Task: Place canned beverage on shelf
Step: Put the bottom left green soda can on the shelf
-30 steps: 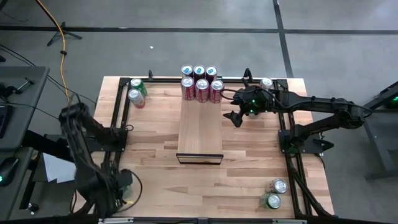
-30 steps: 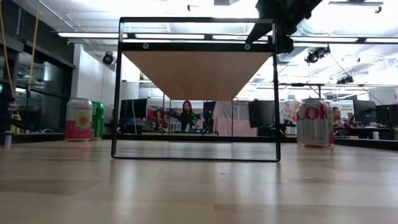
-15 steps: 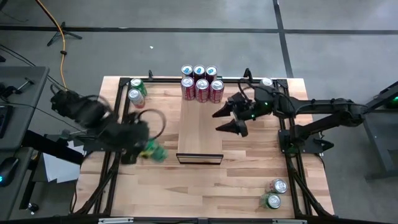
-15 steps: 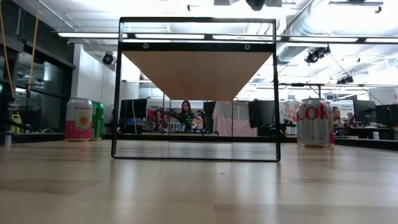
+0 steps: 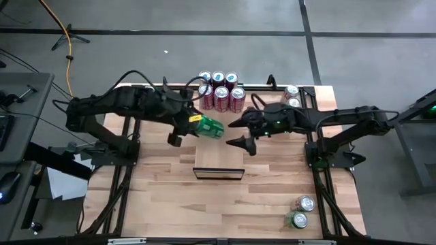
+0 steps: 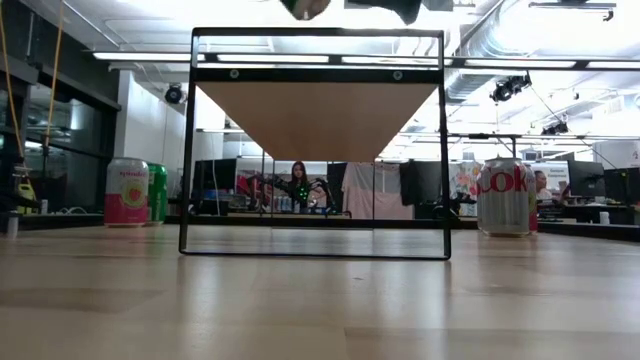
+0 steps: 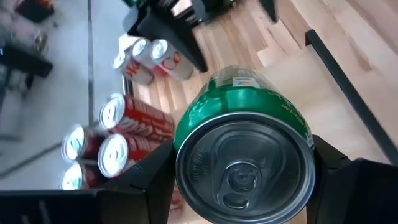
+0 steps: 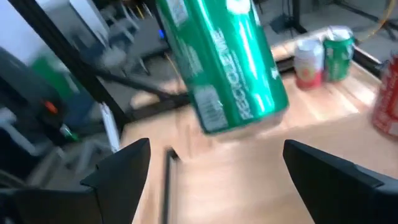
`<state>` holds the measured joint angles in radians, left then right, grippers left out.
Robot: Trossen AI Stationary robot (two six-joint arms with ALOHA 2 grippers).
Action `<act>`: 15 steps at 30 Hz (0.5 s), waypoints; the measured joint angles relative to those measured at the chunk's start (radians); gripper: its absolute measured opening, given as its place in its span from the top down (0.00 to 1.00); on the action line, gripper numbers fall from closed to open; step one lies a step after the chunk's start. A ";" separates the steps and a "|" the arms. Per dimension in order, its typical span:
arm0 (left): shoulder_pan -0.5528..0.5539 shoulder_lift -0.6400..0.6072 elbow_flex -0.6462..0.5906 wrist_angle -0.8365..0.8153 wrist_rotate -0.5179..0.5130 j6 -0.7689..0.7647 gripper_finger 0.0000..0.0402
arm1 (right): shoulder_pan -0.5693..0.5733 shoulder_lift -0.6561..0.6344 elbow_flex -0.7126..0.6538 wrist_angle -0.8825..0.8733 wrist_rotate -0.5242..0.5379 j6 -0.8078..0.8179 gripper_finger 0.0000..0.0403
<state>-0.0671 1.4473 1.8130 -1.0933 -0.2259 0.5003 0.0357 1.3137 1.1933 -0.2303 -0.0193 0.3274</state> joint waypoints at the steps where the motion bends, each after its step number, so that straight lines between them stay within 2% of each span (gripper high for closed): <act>1: 0.000 0.007 0.000 -0.002 0.001 0.027 0.53 | 0.000 0.011 0.020 -0.026 0.004 -0.020 0.12; 7: -0.045 0.073 -0.001 0.000 -0.040 0.119 0.53 | -0.019 0.067 0.157 -0.198 -0.016 -0.190 0.12; 15: -0.149 0.178 0.000 0.087 -0.263 0.328 0.53 | -0.053 0.151 0.275 -0.382 -0.112 -0.355 0.12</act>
<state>-0.2157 1.6249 1.8126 -1.0067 -0.4890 0.8285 -0.0171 1.4648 1.4678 -0.6127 -0.1310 -0.0274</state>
